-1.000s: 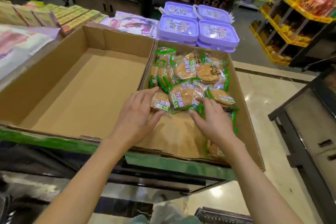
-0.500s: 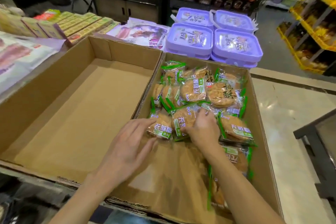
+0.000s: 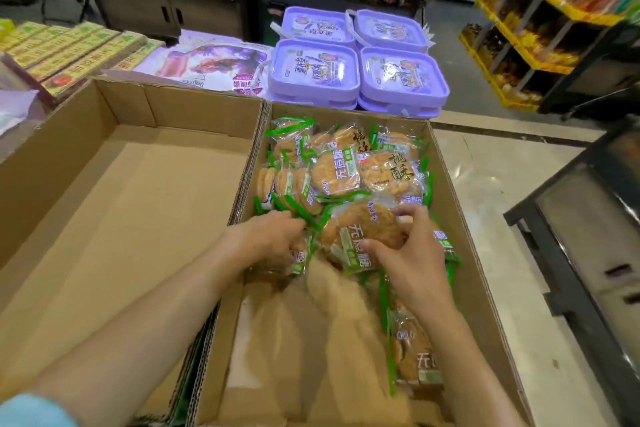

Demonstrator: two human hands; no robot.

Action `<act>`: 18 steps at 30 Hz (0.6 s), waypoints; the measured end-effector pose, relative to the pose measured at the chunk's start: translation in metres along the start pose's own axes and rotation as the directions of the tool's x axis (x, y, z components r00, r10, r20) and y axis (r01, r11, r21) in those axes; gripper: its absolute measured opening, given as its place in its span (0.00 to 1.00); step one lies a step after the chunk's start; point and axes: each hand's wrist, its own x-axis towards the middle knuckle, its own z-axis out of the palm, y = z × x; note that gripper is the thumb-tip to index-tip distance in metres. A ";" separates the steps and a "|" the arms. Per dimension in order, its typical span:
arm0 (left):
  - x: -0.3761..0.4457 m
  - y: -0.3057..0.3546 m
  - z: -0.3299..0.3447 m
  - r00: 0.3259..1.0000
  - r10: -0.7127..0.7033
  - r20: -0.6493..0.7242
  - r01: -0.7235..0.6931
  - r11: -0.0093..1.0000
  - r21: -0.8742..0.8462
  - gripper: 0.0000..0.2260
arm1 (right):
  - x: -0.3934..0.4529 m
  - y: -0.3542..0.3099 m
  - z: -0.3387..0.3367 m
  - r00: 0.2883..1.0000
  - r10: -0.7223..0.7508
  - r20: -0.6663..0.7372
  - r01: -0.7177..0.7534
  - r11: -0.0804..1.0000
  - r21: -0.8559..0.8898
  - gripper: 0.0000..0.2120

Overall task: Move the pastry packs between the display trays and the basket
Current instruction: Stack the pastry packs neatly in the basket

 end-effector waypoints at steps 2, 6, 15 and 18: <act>0.006 -0.003 0.001 0.999 -0.021 0.048 0.019 0.999 0.036 0.42 | -0.009 0.007 -0.008 1.000 0.021 -0.001 -0.020 0.997 0.069 0.29; 0.002 -0.001 -0.001 0.999 -0.033 0.035 0.029 0.993 0.113 0.47 | -0.020 0.027 -0.006 0.996 0.078 0.039 -0.083 0.982 0.170 0.38; -0.057 0.015 -0.001 0.944 0.013 -0.331 0.004 0.999 0.051 0.28 | -0.041 0.036 -0.010 0.999 0.046 -0.006 -0.040 0.915 0.401 0.28; -0.093 0.020 -0.003 0.816 -0.090 -0.570 -0.219 0.865 -0.451 0.21 | -0.067 0.027 -0.018 0.998 0.034 -0.058 -0.001 0.871 0.491 0.23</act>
